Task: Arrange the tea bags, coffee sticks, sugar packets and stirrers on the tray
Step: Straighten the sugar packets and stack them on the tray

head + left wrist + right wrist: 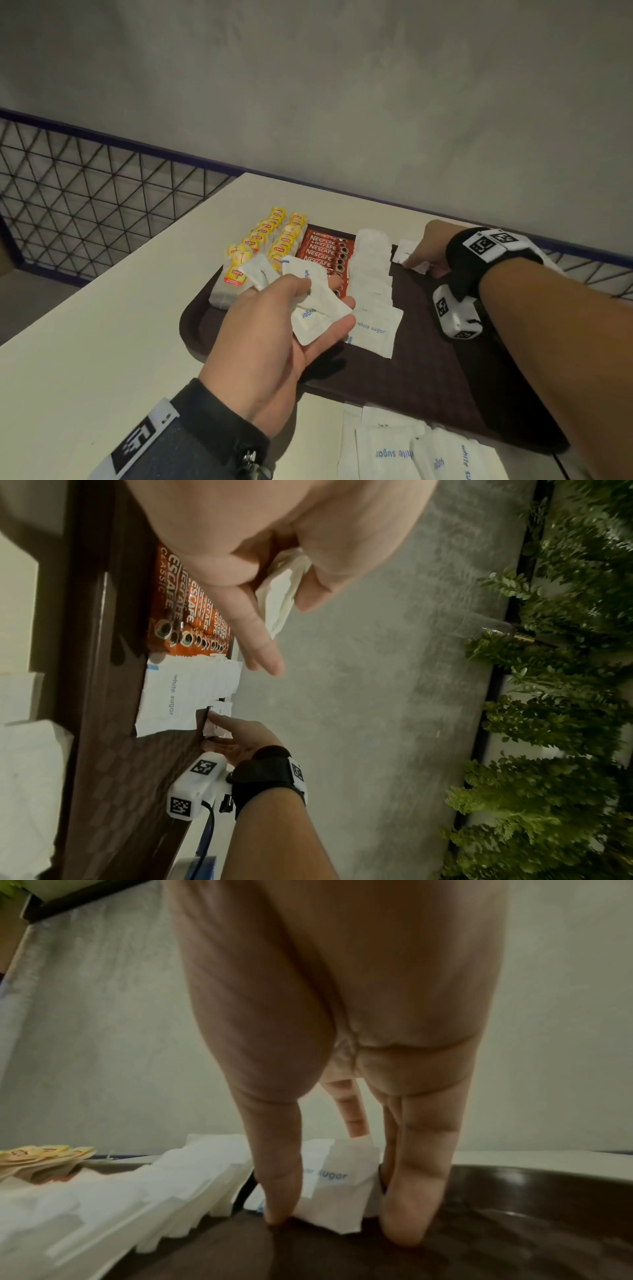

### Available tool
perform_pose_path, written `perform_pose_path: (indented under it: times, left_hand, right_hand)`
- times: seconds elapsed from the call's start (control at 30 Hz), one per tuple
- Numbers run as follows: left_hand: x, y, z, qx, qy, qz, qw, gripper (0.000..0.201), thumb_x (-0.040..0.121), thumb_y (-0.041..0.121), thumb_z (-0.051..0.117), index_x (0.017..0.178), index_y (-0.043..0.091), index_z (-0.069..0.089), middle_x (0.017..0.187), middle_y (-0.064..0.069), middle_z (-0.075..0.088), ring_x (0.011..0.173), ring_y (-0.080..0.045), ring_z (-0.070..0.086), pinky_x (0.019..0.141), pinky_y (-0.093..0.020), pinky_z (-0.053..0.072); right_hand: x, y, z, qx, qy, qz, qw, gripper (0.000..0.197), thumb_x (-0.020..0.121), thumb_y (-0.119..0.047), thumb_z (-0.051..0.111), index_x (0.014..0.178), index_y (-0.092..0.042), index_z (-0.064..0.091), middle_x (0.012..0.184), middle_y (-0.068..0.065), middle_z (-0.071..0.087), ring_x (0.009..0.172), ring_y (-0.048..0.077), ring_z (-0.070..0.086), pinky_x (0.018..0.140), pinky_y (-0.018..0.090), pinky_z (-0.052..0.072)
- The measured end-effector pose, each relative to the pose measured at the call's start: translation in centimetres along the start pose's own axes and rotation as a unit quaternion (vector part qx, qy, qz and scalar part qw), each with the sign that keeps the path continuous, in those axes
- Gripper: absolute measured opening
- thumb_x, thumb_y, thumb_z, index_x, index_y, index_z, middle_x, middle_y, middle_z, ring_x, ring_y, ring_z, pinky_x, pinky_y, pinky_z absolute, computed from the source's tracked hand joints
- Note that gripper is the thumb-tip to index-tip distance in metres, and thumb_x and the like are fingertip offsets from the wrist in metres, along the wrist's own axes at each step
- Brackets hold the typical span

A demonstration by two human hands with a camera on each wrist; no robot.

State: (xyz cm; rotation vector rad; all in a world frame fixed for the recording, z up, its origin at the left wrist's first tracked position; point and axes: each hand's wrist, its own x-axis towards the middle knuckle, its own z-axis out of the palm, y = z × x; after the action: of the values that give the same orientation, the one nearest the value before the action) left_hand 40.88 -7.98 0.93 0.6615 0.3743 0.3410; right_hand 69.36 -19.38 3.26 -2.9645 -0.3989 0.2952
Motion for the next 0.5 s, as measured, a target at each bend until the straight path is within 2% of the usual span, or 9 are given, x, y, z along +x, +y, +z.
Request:
perform_pose_path:
  times: [0.1,0.2,0.3,0.37,0.43,0.5]
  left_hand:
    - [-0.1,0.0,0.1,0.005,-0.005,0.005,1.000,0.032,0.099,0.005,0.054,0.127,0.019,0.056,0.100,-0.020,0.077,0.086,-0.040,0.076,0.072,-0.050,0.063]
    - [0.0,0.0,0.0,0.009,-0.009,0.009,1.000,0.035,0.099,0.005,0.054,0.131,0.018,0.055,0.099,-0.019,0.078,0.086,-0.039,0.077,0.071,-0.048,0.063]
    - [0.0,0.1,0.1,0.005,-0.010,0.008,1.000,0.029,0.099,0.004,0.053,0.126,0.015,0.058,0.097,-0.019,0.078,0.087,-0.039,0.077,0.069,-0.044,0.064]
    - [-0.1,0.1,0.2,-0.002,-0.009,0.006,1.000,0.028,0.098,0.005,0.053,0.124,0.013,0.059,0.096,-0.020,0.078,0.086,-0.039,0.077,0.070,-0.045,0.064]
    - [0.0,0.1,0.2,-0.009,-0.013,0.002,1.000,0.031,0.098,0.007,0.052,0.128,0.014,0.057,0.098,-0.021,0.077,0.085,-0.038,0.077,0.069,-0.045,0.063]
    - [0.1,0.0,0.1,-0.004,-0.022,0.003,1.000,0.031,0.099,0.006,0.050,0.130,0.012,0.056,0.098,-0.022,0.077,0.086,-0.039,0.077,0.068,-0.044,0.064]
  right_hand:
    - [0.4,-0.3,0.4,0.000,-0.007,0.001,1.000,0.035,0.081,-0.024,0.086,0.092,0.001,0.065,0.090,0.016,0.076,0.090,0.035,0.075,0.088,0.044,0.061]
    - [1.0,-0.5,0.5,0.011,-0.014,0.006,1.000,0.030,0.080,-0.017,0.087,0.091,0.004,0.069,0.089,0.019,0.077,0.087,0.035,0.077,0.088,0.048,0.061]
    - [1.4,-0.7,0.3,0.002,-0.016,0.017,1.000,0.030,0.080,-0.019,0.087,0.080,-0.002,0.062,0.081,0.016,0.074,0.083,0.035,0.074,0.088,0.043,0.060]
    - [1.4,-0.8,0.2,0.001,-0.007,0.025,1.000,0.036,0.080,-0.023,0.086,0.075,-0.006,0.055,0.075,0.011,0.063,0.075,0.032,0.063,0.083,0.037,0.055]
    - [1.6,-0.8,0.1,0.006,-0.007,0.028,1.000,0.039,0.083,-0.026,0.084,0.073,-0.007,0.052,0.076,0.009,0.058,0.071,0.030,0.057,0.080,0.036,0.050]
    - [1.6,-0.6,0.2,0.011,-0.002,0.019,1.000,0.037,0.085,-0.026,0.082,0.076,-0.007,0.052,0.081,0.011,0.059,0.072,0.030,0.057,0.084,0.036,0.052]
